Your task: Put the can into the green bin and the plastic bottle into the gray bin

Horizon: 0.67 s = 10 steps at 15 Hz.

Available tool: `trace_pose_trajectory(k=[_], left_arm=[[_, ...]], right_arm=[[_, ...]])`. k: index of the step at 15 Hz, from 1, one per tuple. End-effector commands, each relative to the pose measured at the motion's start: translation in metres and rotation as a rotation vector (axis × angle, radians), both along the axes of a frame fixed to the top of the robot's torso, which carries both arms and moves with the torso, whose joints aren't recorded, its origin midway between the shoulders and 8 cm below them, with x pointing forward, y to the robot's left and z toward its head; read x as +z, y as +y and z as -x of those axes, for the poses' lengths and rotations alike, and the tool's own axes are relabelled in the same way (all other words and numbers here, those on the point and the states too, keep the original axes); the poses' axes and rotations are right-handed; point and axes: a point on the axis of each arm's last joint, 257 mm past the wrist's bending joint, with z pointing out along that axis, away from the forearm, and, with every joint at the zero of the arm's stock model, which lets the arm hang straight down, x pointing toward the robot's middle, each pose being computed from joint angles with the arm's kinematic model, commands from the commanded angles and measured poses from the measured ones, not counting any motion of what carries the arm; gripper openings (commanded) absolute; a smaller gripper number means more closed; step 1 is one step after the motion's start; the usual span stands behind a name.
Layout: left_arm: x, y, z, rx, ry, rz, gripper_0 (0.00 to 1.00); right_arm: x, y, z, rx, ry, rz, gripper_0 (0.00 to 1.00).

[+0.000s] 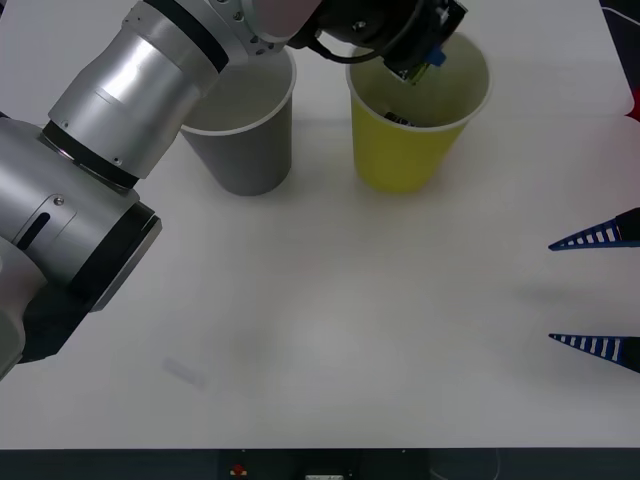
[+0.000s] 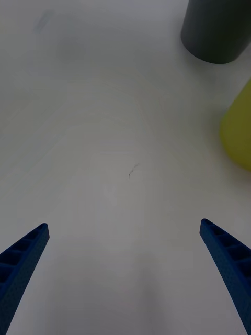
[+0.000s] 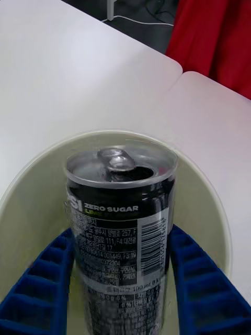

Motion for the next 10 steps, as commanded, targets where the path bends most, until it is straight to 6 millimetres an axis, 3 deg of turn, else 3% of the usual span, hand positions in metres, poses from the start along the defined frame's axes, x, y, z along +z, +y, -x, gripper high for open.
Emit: trace_pose_trajectory(k=[1,3,5,8,10], left_arm=[[-0.001,0.000,0.000,-0.008,-0.007,-0.009,1.00],[0.000,0.005,0.001,-0.032,-0.024,-0.034,1.00],[0.004,0.026,0.005,-0.065,-0.037,-0.105,1.00],[0.018,0.063,0.029,-0.122,-0.047,-0.106,1.00],[0.015,0.084,0.052,-0.155,-0.082,-0.110,1.00]], right_arm=[[0.000,0.000,0.000,0.000,0.000,0.000,1.00],[0.000,0.000,0.000,0.000,0.000,0.000,1.00],[0.000,0.000,0.000,0.000,0.000,0.000,1.00],[0.000,0.000,0.000,0.000,0.000,0.000,1.00],[0.000,0.000,0.000,0.000,0.000,0.000,1.00]])
